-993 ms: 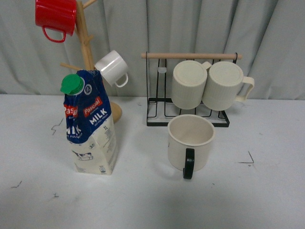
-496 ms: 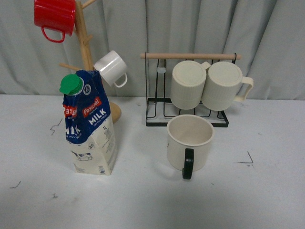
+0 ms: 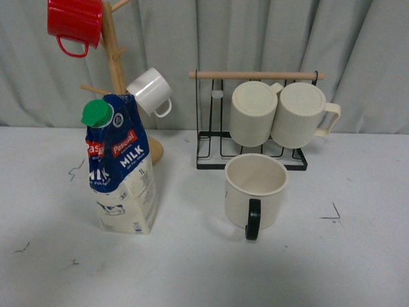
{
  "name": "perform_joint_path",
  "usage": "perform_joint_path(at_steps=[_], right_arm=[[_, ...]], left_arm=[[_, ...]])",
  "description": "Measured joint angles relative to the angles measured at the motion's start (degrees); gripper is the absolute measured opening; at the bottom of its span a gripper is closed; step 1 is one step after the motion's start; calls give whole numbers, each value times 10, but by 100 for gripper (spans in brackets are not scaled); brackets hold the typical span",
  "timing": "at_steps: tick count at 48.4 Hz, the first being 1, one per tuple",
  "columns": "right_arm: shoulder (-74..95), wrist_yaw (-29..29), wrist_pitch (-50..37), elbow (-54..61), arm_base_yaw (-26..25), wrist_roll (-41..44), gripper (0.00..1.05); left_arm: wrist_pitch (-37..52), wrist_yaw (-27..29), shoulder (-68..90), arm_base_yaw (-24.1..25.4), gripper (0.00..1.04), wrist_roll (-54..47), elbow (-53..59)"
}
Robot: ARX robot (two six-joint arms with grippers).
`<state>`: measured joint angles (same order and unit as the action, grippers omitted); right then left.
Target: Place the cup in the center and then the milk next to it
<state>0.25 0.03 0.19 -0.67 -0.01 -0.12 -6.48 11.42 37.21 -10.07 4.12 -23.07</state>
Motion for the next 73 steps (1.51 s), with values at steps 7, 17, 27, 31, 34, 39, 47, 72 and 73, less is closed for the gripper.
perform_joint_path(at_steps=[7, 17, 27, 31, 34, 39, 47, 72, 73], right_arm=[[0, 0, 0, 0, 0, 0, 98], [0, 0, 0, 0, 0, 0, 98], [0, 0, 0, 0, 0, 0, 98], [0, 0, 0, 0, 0, 0, 98], [0, 0, 0, 0, 0, 0, 98], [0, 0, 0, 0, 0, 0, 98], [0, 0, 0, 0, 0, 0, 98], [0, 0, 0, 0, 0, 0, 98], [0, 0, 0, 0, 0, 0, 98]], left_arm=[[165, 6, 214, -18, 98, -13, -76], [238, 23, 402, -30, 98, -28, -191], [240, 21, 518, -11, 98, -17, -249], [242, 12, 542, -9, 98, -9, -259], [240, 4, 550, -9, 98, 3, -260], [241, -19, 552, -9, 98, 16, -260], [252, -44, 554, -7, 98, 33, -254], [280, -63, 546, 16, 98, 34, -238], [280, -64, 544, 17, 98, 34, -237]])
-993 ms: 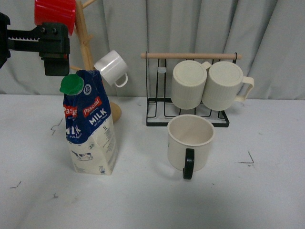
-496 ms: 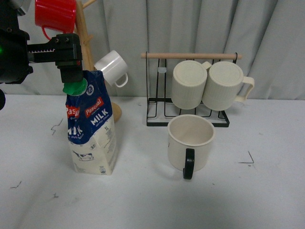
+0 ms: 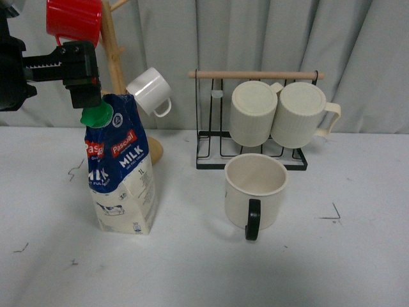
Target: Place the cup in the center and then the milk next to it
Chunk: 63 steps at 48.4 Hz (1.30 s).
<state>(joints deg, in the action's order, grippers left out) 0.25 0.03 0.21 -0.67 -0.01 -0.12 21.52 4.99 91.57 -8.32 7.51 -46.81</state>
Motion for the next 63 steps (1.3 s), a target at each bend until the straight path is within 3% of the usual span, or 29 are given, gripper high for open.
perform_joint_path(at_steps=[14, 29, 44, 54, 63], right_arm=[[0, 0, 0, 0, 0, 0, 98], [0, 0, 0, 0, 0, 0, 98], [0, 0, 0, 0, 0, 0, 98], [0, 0, 0, 0, 0, 0, 98], [0, 0, 0, 0, 0, 0, 98]], left_arm=[[8, -26, -55, 1, 98, -12, 44], [54, 0, 4, -43, 98, -34, 57], [91, 26, 74, -43, 98, -35, 69], [96, 24, 77, -43, 63, -35, 71], [83, 25, 73, -43, 37, -35, 71]])
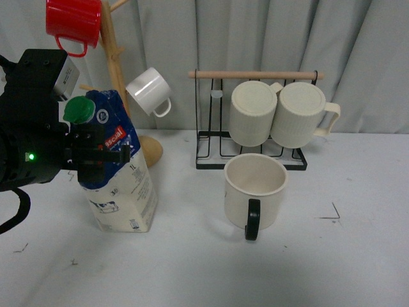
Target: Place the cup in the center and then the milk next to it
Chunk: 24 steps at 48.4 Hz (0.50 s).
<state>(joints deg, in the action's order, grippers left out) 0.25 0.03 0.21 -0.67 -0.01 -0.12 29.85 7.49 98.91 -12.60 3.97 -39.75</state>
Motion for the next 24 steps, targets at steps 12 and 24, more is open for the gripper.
perform_joint_path(at_steps=[12, 24], right_arm=[[0, 0, 0, 0, 0, 0, 98], [0, 0, 0, 0, 0, 0, 98]], left_arm=[[-24, 2, -19, -5, 6, 1, 0], [-70, 22, -47, -28, 2, 1, 0]])
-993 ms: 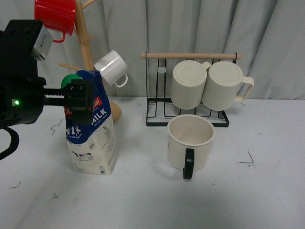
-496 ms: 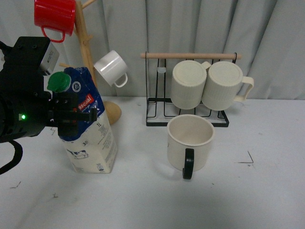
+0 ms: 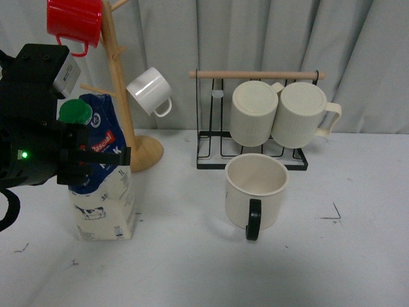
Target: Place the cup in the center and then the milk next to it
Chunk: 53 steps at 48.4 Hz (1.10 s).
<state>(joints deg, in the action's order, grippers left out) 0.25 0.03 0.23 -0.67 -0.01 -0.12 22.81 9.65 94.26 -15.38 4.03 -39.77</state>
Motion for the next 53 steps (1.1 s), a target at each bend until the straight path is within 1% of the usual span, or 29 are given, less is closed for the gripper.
perform_joint_path(at_steps=[7, 20, 30, 53], right_arm=[[0, 0, 0, 0, 0, 0, 98], [0, 0, 0, 0, 0, 0, 98], [0, 0, 0, 0, 0, 0, 98], [0, 0, 0, 0, 0, 0, 98]], left_arm=[[-22, 7, -17, -22, 2, 0, -12], [-27, 19, -22, -64, 2, 1, -64], [-26, 44, 7, -103, 2, 1, -110], [-30, 70, 82, -142, 2, 3, -125]])
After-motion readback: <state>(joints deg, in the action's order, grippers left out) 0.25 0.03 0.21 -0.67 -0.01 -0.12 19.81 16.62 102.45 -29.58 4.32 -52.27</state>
